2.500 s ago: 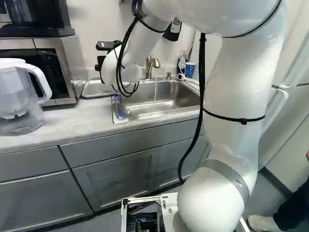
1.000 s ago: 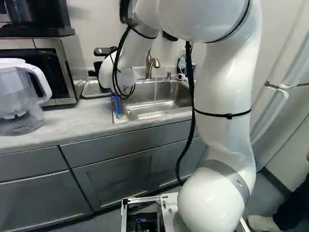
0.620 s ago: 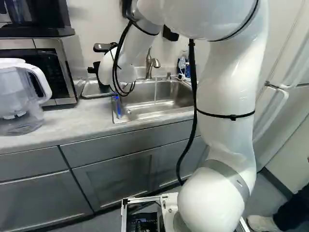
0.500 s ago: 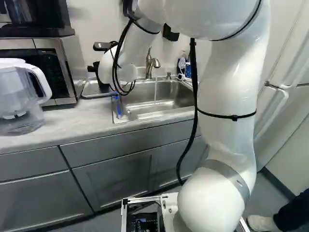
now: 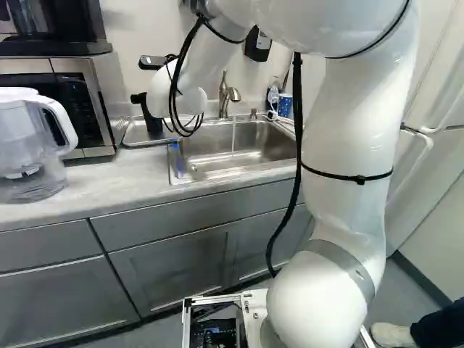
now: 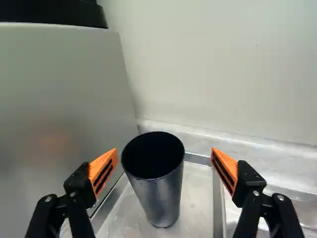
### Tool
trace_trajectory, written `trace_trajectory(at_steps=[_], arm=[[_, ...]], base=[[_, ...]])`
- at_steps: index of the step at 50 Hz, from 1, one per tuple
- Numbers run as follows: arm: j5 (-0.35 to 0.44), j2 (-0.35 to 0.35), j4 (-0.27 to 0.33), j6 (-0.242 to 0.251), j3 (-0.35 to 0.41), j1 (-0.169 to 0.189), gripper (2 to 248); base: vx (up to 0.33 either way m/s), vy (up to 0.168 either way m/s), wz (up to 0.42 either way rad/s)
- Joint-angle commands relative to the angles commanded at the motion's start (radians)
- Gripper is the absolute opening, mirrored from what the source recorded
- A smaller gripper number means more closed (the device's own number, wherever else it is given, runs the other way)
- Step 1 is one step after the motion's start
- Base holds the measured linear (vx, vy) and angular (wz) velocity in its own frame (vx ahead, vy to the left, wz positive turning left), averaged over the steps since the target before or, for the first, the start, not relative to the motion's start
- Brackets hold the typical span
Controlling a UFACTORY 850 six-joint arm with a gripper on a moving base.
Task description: Rinse the cup and place it in the tray
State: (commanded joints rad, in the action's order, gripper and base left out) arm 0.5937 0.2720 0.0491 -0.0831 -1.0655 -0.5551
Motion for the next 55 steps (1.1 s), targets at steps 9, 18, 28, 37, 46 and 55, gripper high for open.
trace_trajectory(at_steps=[9, 18, 28, 37, 46, 55], arm=[[-0.023, -0.012, 0.0, 0.0, -0.006, 0.0, 247], [-0.047, -0.023, 0.0, 0.0, -0.013, 0.0, 247], [-0.073, -0.036, 0.0, 0.0, -0.019, 0.001, 247], [-0.085, -0.049, 0.0, 0.0, -0.025, 0.002, 247], [-0.091, -0.059, 0.0, 0.0, -0.032, 0.002, 247], [-0.097, -0.076, 0.0, 0.0, -0.033, 0.008, 247]], base=[[0.0, 0.0, 0.0], [0.0, 0.0, 0.0], [0.0, 0.0, 0.0], [0.0, 0.0, 0.0], [0.0, 0.0, 0.0], [0.0, 0.0, 0.0]])
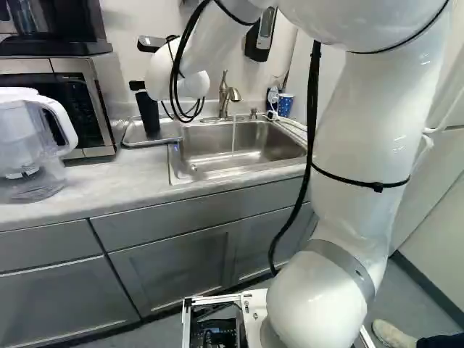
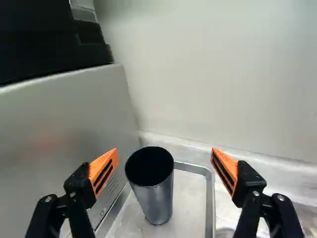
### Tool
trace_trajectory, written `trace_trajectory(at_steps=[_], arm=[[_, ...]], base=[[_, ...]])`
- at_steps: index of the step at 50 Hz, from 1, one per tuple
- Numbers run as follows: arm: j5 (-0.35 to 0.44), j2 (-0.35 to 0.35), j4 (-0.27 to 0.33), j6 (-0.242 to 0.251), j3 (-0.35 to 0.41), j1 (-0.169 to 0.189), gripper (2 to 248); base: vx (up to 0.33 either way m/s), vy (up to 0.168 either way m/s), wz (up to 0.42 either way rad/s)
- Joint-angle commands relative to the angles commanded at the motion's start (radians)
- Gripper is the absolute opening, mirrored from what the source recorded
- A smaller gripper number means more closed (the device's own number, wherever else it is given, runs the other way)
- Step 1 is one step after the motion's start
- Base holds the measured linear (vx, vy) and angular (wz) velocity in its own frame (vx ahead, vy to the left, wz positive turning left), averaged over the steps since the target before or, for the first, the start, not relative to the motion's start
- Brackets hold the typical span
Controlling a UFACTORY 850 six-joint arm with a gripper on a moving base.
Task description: Rinse the cup and place it in the tray
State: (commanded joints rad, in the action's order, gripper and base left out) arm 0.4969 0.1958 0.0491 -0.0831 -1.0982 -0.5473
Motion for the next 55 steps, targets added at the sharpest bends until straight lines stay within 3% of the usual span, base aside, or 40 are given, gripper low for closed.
trace_trajectory(at_steps=[55], arm=[[-0.076, -0.177, 0.0, 0.0, 0.072, 0.129, 247]], base=[[0.0, 0.0, 0.0]])
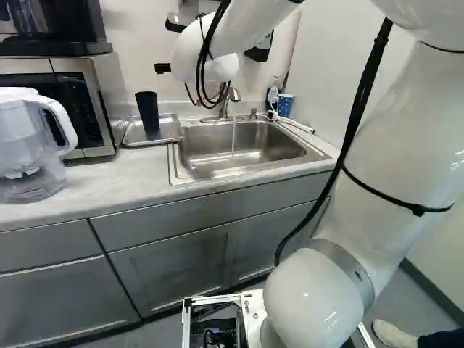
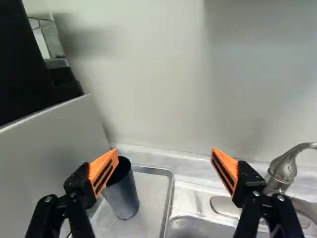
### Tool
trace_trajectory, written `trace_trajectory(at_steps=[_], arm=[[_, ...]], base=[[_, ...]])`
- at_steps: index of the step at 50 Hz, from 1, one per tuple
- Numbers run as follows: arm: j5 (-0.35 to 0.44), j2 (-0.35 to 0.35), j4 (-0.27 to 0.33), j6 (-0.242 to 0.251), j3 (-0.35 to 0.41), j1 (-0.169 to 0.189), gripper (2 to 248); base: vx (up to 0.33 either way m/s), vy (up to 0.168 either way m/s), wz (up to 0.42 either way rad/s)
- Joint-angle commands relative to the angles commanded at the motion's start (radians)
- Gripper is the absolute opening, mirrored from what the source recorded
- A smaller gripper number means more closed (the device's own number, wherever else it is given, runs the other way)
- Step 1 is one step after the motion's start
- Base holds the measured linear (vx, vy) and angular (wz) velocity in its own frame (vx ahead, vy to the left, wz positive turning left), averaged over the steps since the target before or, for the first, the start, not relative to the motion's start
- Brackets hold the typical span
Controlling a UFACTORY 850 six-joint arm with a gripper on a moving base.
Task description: Rinse the cup and place it in the tray
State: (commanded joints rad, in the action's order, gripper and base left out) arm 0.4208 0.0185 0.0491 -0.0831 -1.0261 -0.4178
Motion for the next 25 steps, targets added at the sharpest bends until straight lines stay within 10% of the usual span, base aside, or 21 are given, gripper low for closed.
trace_trajectory(at_steps=[25], arm=[[-0.061, -0.004, 0.0, 0.0, -0.047, 0.074, 247]], base=[[0.0, 0.0, 0.0]])
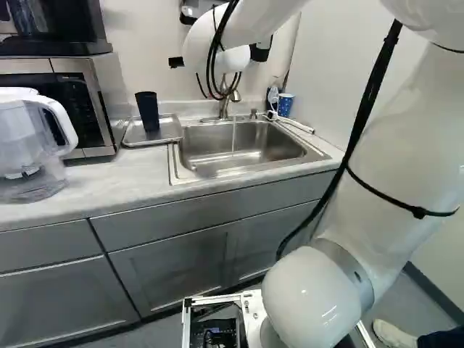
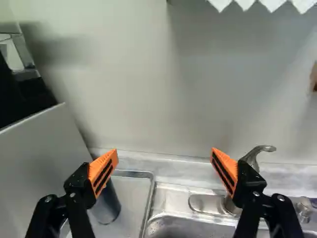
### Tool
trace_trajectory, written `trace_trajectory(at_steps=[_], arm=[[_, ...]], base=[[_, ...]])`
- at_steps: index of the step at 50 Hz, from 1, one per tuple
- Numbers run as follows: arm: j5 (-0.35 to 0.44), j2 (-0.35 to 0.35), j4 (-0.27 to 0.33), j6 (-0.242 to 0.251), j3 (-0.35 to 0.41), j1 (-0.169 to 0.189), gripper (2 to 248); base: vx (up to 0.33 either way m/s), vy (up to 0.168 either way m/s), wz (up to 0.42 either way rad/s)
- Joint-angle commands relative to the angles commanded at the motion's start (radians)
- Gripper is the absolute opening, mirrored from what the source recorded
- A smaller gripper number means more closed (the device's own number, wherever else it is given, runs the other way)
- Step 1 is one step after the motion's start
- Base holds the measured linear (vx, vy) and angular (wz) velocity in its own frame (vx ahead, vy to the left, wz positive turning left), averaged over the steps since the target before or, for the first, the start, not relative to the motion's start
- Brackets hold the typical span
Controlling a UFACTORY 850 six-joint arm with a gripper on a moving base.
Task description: Rinse the cup and place it in the tray
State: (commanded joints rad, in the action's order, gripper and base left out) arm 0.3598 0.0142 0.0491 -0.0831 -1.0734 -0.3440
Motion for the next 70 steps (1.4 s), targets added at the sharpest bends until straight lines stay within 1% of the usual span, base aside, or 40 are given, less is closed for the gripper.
trace_trajectory(at_steps=[18, 28, 40, 61, 70], arm=[[-0.046, 0.038, 0.0, 0.0, -0.075, 0.049, 247], [-0.074, 0.071, 0.0, 0.0, -0.13, 0.069, 247], [-0.105, 0.122, 0.0, 0.0, -0.208, 0.082, 247], [-0.149, 0.227, 0.0, 0.0, -0.323, 0.097, 247], [-0.172, 0.236, 0.0, 0.0, -0.333, 0.099, 247]], base=[[0.0, 0.0, 0.0], [0.0, 0.0, 0.0], [0.0, 0.0, 0.0], [0.0, 0.0, 0.0], [0.0, 0.0, 0.0]])
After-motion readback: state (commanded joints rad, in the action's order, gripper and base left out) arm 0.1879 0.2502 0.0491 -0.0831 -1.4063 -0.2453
